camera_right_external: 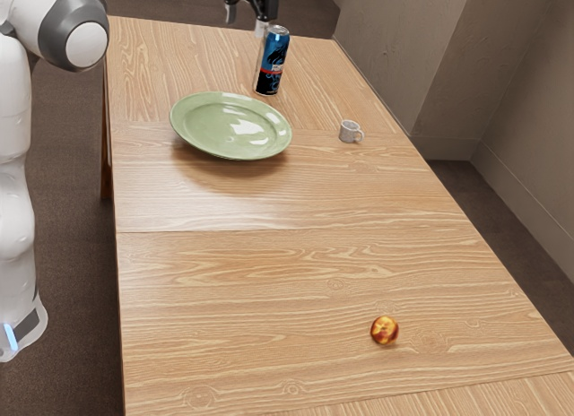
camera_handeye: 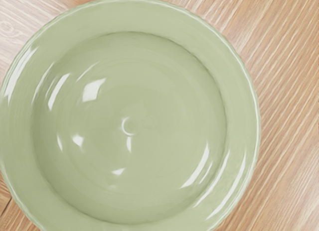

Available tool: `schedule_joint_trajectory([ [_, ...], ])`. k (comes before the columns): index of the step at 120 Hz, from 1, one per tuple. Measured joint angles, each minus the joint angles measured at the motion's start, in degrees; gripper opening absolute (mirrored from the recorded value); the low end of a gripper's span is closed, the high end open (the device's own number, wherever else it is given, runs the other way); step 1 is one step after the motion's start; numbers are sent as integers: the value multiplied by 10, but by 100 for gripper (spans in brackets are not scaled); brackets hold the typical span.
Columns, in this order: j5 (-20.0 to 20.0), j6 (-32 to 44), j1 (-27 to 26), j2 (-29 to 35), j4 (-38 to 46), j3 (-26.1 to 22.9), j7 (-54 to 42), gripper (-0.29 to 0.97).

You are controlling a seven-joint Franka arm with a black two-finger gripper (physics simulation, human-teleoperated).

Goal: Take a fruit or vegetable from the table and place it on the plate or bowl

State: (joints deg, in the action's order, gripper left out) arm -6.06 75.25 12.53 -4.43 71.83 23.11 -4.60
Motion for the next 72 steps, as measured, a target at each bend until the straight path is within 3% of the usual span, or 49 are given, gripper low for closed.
schedule_joint_trajectory([
  [20, 1, 4, 0, 6, -6, -2, -4, 66],
  [28, 47, 2, -9, 41, -80, -22, -13, 66],
  [32, 66, 1, -10, 30, -95, -26, -22, 66],
  [39, 67, 0, -19, -22, -97, -23, -40, 66],
  [56, 46, 0, -118, -86, -92, -33, -76, 66],
  [72, 35, 53, -225, -41, 24, -57, -99, 66],
])
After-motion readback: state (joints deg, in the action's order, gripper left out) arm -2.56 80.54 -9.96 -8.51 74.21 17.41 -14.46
